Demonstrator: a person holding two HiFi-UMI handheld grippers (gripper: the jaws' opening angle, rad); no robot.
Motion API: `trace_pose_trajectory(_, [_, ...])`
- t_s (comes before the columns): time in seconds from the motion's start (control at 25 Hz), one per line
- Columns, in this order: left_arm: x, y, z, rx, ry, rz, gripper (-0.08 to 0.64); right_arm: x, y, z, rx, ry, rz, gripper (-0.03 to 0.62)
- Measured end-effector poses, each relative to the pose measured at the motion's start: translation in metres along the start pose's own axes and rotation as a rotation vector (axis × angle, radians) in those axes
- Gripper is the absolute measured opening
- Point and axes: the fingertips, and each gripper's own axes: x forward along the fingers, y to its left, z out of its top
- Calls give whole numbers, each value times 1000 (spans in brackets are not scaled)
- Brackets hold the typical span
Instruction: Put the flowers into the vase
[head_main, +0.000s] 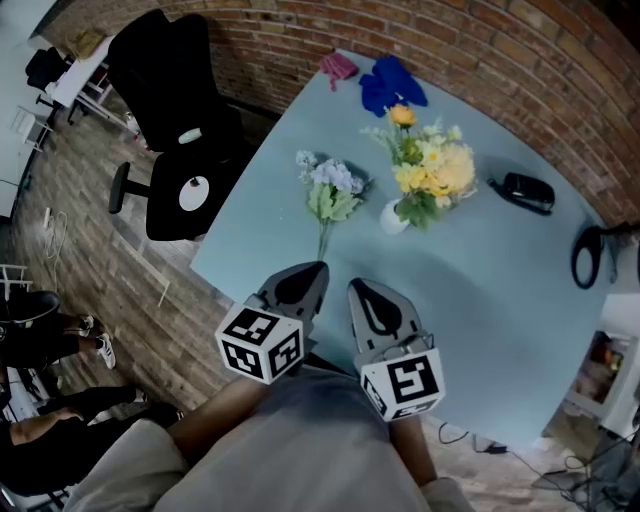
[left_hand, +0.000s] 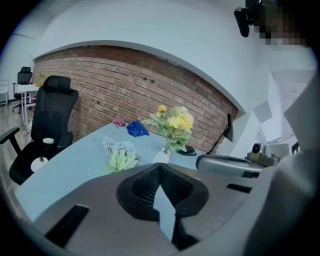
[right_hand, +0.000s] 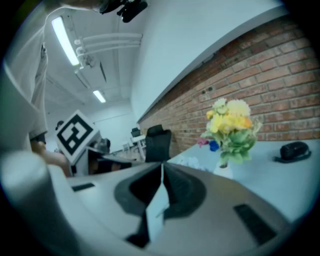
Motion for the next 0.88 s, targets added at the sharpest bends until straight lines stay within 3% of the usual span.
trace_pose_trajectory(0.36, [27, 33, -13, -23, 105, 27, 21, 22, -8, -10, 34, 45, 4, 25])
trace_pose_trajectory(0.88, [54, 62, -35, 20, 244, 52, 23, 40, -25, -19, 74, 71, -3, 25])
